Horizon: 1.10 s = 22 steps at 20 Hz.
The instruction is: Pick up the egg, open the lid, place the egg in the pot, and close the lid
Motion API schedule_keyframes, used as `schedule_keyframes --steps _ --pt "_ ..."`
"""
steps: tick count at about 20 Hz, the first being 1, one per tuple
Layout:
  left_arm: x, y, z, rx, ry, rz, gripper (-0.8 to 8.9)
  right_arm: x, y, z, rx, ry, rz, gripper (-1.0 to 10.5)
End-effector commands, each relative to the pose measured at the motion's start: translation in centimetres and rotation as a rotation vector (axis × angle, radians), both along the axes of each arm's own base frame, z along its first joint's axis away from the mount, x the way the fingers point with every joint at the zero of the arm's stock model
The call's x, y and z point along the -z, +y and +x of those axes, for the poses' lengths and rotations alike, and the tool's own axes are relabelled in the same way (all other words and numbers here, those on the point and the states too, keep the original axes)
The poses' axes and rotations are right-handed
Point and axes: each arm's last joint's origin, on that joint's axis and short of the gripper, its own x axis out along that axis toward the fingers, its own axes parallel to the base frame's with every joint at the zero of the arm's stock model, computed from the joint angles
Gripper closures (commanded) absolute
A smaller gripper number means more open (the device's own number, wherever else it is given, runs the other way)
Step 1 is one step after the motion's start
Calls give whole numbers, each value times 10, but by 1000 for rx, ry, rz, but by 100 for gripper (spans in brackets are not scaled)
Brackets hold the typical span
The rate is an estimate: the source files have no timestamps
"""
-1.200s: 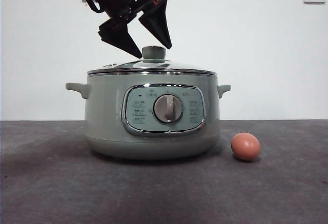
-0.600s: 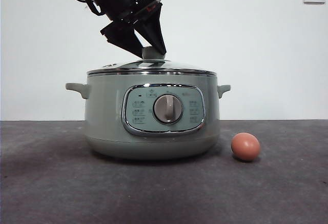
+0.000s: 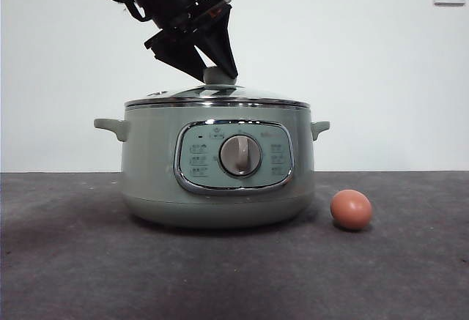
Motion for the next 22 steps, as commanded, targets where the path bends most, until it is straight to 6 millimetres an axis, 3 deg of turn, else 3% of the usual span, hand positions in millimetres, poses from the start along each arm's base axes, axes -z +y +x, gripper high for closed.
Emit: schedule_keyframes --steps 1,6,10,16,22 --pt "-8 -1 2 13 -18 -29 821 -1 0 1 2 -7 8 380" --pt "-44 2 -5 4 -90 -77 821 -1 0 1 3 -8 7 380" --pt "-87 20 -21 -21 -174 -114 821 -1 0 7 33 -14 1 380" --pt "-151 83 -81 -126 -297 -166 821 10 2 39 37 19 3 380" --pt "-186 141 -152 -253 -365 -155 820 41 11 81 25 150 -30 381"
